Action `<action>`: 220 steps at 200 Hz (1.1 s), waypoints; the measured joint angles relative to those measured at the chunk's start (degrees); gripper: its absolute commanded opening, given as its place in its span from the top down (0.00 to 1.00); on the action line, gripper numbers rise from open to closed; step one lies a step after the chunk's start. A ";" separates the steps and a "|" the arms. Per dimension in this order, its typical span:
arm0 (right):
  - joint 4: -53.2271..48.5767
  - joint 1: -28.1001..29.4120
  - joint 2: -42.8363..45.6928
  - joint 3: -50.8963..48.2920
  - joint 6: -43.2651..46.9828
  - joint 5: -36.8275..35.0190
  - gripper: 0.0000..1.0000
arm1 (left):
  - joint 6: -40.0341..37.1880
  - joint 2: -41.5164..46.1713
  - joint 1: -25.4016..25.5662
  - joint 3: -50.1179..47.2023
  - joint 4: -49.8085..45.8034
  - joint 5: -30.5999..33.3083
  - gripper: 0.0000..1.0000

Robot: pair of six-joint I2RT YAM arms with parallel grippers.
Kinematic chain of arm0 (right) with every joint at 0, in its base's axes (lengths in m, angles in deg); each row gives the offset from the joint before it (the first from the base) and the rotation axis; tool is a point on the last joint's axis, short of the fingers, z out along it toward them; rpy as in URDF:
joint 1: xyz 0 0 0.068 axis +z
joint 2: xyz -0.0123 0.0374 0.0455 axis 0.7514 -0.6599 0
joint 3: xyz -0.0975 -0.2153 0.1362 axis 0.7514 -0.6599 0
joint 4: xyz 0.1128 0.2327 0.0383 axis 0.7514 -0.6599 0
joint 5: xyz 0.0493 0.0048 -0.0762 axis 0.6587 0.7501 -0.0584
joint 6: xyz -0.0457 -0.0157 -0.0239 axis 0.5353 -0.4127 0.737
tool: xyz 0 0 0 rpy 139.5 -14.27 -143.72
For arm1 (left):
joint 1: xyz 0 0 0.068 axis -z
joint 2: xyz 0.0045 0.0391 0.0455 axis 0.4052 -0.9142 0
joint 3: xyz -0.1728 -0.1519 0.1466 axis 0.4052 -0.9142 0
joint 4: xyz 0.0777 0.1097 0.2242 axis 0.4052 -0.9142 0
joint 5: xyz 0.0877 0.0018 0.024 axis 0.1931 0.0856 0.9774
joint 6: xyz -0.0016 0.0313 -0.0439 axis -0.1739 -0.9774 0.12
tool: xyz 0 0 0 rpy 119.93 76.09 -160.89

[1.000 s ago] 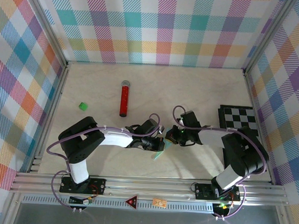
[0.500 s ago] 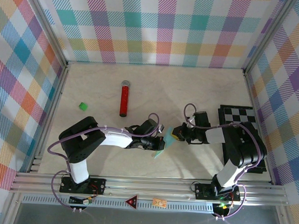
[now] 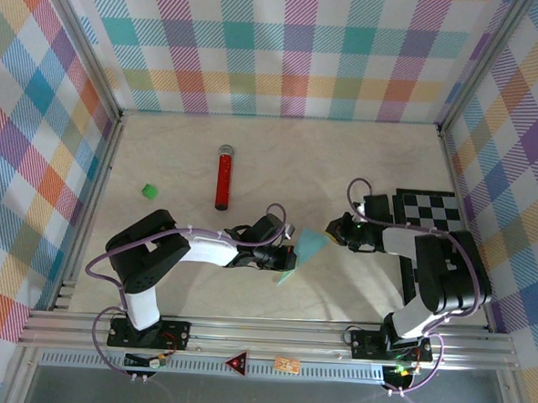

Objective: Fold a paper plane with a square sheet of paper (pick it up from the middle)

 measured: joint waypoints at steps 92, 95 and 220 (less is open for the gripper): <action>-3.45 9.09 -0.09 1.05 0.92 2.54 1.00 | 0.00 -0.31 -0.07 0.39 -0.26 -0.57 1.00; -3.72 9.09 -0.59 1.05 1.05 2.49 1.00 | -0.02 -0.33 -0.07 0.42 -0.28 -0.59 1.00; -5.03 -4.76 -3.30 1.64 5.55 2.97 0.97 | -0.02 -0.33 -0.07 0.44 -0.35 -0.70 1.00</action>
